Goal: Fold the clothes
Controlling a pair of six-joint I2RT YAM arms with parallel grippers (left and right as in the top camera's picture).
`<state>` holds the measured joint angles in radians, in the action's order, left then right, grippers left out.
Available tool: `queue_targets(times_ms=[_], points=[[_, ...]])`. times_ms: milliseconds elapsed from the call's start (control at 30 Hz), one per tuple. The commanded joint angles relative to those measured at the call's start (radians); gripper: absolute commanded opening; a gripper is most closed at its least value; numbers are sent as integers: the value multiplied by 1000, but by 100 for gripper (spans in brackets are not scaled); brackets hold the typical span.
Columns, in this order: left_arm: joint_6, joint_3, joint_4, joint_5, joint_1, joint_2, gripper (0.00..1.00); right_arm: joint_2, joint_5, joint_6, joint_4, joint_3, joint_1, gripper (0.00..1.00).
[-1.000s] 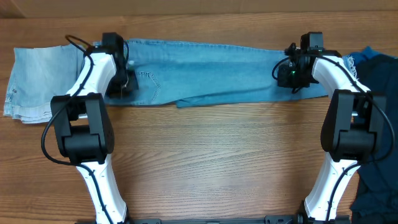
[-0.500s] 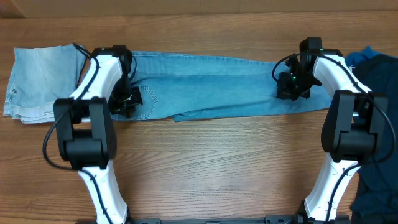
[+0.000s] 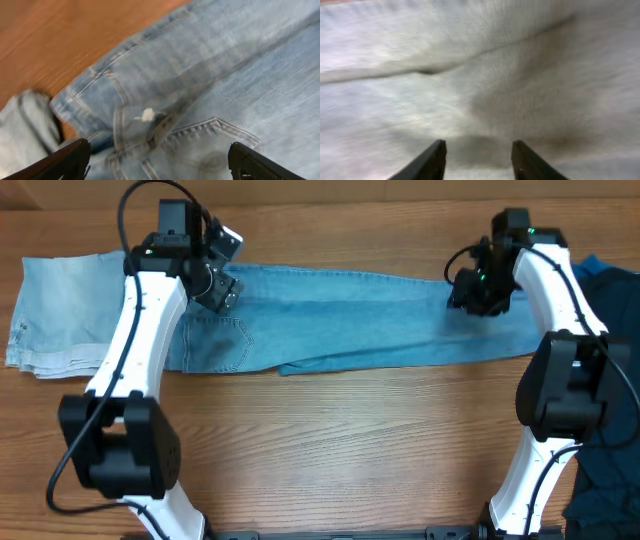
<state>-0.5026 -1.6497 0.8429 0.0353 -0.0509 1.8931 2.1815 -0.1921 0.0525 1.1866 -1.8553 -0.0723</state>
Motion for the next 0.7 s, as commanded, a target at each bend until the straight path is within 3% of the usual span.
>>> queue_targets(times_ms=[0, 133, 200, 233, 267, 300, 367, 533, 600, 633, 667], points=[[-196, -2, -40, -24, 5, 155, 92, -16, 7, 1, 57, -96, -1, 48], [-211, -2, -131, -31, 5, 260, 98, -16, 7, 1, 116, -95, -1, 49], [-239, -2, -138, -23, 5, 304, 95, -16, 7, 2, 121, -95, -1, 51], [-238, -2, -138, -14, 5, 305, 79, -16, 7, 1, 121, -95, -1, 52], [-233, -7, -140, 6, 5, 303, 53, -16, 7, 1, 120, -95, -1, 52], [-212, -30, -125, 27, 5, 302, 37, -16, 7, 1, 117, -95, -1, 52], [-188, -100, -64, 27, 5, 302, 17, -16, 7, 1, 109, -95, -1, 52], [-182, -280, 106, 23, 4, 302, 4, -16, 14, 1, 108, -95, -1, 52], [-168, -347, 168, 10, 4, 302, 4, -16, 15, -13, 84, -96, -1, 52], [-167, -366, 178, 2, 4, 302, 4, -16, 18, -93, 55, -96, -1, 55], [-167, -382, 170, -6, 5, 302, 5, -16, 44, -129, 24, -96, -1, 65]])
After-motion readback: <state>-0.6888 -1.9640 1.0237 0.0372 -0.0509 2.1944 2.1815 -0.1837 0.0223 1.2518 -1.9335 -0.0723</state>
